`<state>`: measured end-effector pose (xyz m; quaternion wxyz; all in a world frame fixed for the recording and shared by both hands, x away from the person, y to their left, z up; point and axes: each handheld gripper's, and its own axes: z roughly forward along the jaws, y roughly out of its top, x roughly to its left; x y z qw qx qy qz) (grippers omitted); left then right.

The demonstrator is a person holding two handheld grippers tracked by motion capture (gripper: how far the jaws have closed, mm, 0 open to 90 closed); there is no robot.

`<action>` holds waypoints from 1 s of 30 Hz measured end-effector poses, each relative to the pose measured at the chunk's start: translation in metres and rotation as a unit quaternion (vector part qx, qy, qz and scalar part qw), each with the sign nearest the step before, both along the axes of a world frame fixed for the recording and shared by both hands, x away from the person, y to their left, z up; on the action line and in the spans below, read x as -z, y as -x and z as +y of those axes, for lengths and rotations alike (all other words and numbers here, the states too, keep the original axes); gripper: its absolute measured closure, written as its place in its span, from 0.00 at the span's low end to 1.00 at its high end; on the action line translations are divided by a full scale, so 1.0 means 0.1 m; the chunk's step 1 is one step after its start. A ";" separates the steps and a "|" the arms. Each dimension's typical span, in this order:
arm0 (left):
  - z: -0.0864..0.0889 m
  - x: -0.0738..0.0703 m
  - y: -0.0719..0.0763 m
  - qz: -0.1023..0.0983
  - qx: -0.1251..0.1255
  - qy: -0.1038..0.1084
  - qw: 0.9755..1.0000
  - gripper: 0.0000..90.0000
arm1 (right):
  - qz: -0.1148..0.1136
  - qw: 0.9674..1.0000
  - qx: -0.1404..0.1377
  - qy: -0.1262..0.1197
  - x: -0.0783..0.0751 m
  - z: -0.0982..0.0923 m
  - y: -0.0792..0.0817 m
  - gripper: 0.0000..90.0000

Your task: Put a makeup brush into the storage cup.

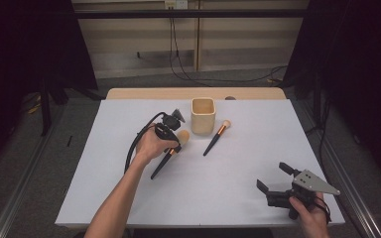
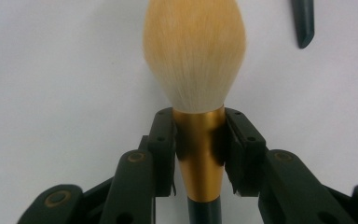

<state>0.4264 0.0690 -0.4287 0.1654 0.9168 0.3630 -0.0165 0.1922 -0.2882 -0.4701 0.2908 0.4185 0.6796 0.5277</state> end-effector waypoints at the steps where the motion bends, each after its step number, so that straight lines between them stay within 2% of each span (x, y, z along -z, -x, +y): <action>1: 0.01 -0.02 0.00 0.000 -0.002 0.005 1.000 0.74 | 0.000 1.000 0.000 0.000 0.00 0.00 0.00 0.00; 9: 0.11 -0.17 0.04 -0.012 -0.014 0.050 0.999 0.74 | -0.001 1.000 0.002 -0.001 0.00 0.00 0.00 0.00; 13: 0.15 -0.27 0.06 -0.022 -0.027 0.081 0.996 0.74 | -0.001 1.000 0.002 0.000 0.00 0.00 0.00 0.00; 14: 0.16 -0.29 0.06 -0.028 -0.030 0.093 0.995 0.74 | -0.001 1.000 0.001 -0.001 0.00 0.00 0.00 0.00; 17: 0.19 -0.35 0.08 -0.040 -0.032 0.110 0.993 0.74 | -0.001 1.000 0.002 -0.002 0.00 0.01 0.00 0.00; 18: 0.19 -0.35 0.08 -0.040 -0.032 0.110 0.993 0.74 | -0.001 1.000 0.001 -0.003 0.00 0.01 0.00 0.00; 24: 0.26 -0.50 0.16 -0.076 -0.038 0.147 0.986 0.74 | -0.001 1.000 0.001 -0.002 0.00 0.00 0.00 0.00; 26: 0.29 -0.54 0.18 -0.081 -0.039 0.158 0.983 0.74 | 0.000 1.000 -0.001 -0.001 0.00 0.00 0.00 0.00; 27: 0.29 -0.54 0.18 -0.081 -0.039 0.158 0.983 0.74 | 0.000 1.000 -0.001 -0.001 0.00 0.00 0.00 0.00; 28: 0.31 -0.57 0.20 -0.087 -0.036 0.169 0.981 0.74 | 0.001 1.000 -0.001 -0.001 0.00 0.00 0.00 0.00; 29: 0.31 -0.57 0.20 -0.087 -0.036 0.169 0.981 0.74 | 0.000 1.000 -0.001 -0.002 0.00 0.01 0.00 0.00; 30: 0.32 -0.60 0.23 -0.096 -0.039 0.177 0.979 0.74 | 0.000 1.000 -0.001 -0.002 0.00 0.01 0.00 0.00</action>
